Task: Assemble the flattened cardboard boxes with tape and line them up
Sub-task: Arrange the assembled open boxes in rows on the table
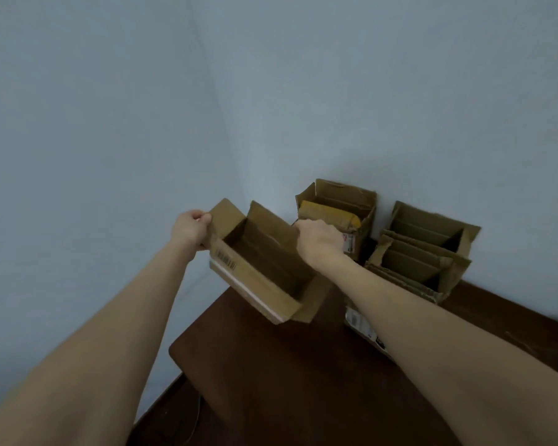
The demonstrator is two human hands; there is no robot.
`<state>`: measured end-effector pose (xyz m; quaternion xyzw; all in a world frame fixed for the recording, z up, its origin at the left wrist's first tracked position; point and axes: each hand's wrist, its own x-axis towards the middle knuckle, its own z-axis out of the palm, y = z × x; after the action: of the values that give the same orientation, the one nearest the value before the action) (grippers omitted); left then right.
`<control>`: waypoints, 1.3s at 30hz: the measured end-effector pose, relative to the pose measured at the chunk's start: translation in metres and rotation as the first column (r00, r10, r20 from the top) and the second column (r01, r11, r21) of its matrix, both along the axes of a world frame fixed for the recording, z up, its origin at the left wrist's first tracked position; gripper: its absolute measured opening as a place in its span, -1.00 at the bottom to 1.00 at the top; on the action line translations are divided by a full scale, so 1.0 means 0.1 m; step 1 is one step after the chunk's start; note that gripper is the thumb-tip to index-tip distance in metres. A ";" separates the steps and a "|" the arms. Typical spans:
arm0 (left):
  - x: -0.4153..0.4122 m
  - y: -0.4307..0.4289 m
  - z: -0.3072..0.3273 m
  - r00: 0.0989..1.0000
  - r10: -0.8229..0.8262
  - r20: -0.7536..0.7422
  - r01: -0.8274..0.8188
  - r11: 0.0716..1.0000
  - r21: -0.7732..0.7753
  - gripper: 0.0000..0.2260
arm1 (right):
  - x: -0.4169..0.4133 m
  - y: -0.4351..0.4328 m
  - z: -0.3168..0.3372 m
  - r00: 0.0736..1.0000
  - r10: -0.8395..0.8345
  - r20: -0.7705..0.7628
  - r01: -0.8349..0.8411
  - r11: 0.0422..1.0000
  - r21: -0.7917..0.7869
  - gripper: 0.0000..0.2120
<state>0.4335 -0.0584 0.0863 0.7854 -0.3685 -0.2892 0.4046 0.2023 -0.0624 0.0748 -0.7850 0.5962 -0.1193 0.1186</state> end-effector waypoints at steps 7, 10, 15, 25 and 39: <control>-0.39 -0.36 -0.30 0.974 0.000 -0.227 0.003 1.000 0.013 -0.77 | -0.14 -0.59 0.02 0.985 -0.112 -0.129 0.109 0.994 -0.027 -0.76; -0.66 -0.46 -0.51 0.965 -0.087 -0.246 0.105 0.993 0.061 -0.47 | -0.22 -0.70 -0.19 0.977 -0.155 -0.143 0.159 0.987 0.019 -0.76; -0.99 -0.56 -0.82 0.951 -0.070 -0.301 0.107 0.989 0.107 -0.29 | -0.38 -0.74 -0.33 0.981 -0.176 -0.080 0.181 0.982 0.062 -0.66; -1.71 -0.43 -0.61 0.977 0.071 0.203 -0.069 0.997 -0.018 -0.43 | -1.35 -0.42 -0.08 0.909 -0.347 0.230 0.358 0.933 -0.011 -0.66; -4.02 0.13 -0.20 0.572 -0.806 0.153 0.806 0.587 0.080 -0.68 | -2.62 0.85 0.20 0.671 -0.638 0.379 0.650 0.752 0.114 -0.67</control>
<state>0.0315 -0.0451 0.0661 0.5541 -0.7186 -0.3725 0.1945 -0.0596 0.0225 0.0948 -0.4853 0.7956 -0.3179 0.1745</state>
